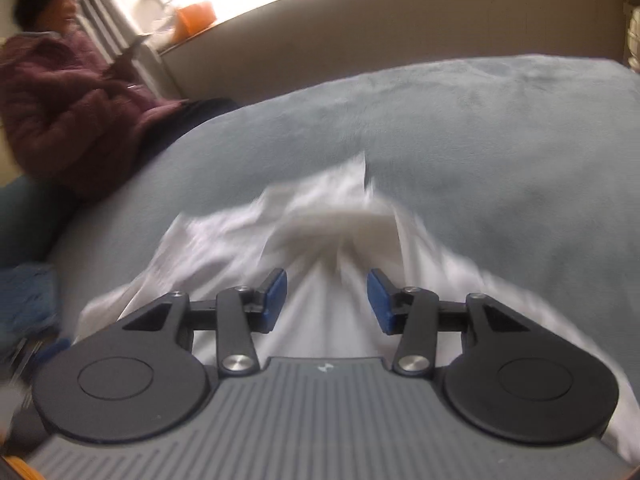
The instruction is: Fold clothes
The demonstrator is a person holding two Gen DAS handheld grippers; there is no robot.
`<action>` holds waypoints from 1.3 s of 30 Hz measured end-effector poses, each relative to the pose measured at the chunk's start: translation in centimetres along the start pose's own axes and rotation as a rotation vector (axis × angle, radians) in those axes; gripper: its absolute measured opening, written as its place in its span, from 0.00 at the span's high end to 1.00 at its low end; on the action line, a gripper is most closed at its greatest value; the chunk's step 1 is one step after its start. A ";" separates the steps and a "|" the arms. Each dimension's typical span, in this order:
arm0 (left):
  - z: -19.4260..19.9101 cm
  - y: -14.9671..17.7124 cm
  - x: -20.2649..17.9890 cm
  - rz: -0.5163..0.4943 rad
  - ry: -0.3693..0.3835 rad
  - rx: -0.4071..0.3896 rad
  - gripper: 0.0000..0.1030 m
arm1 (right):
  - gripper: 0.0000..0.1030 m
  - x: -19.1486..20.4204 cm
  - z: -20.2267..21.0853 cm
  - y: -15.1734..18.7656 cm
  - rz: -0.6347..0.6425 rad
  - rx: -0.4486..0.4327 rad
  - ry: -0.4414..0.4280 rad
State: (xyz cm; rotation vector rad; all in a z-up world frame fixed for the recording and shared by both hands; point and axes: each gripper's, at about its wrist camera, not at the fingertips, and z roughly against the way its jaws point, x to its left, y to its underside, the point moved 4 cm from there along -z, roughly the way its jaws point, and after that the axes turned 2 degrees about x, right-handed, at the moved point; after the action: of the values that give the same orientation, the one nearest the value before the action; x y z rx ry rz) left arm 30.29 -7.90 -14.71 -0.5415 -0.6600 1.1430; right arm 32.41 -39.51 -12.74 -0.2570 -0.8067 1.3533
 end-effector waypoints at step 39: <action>21.6 24.9 -4.5 0.255 0.344 0.513 0.26 | 0.58 5.7 14.0 30.9 -0.119 0.398 -0.014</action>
State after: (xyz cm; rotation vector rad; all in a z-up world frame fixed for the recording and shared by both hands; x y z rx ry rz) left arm -2.48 -2.74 -17.88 -0.3711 0.0105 1.3571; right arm -0.24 -30.80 -19.25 0.1114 -0.5393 1.3720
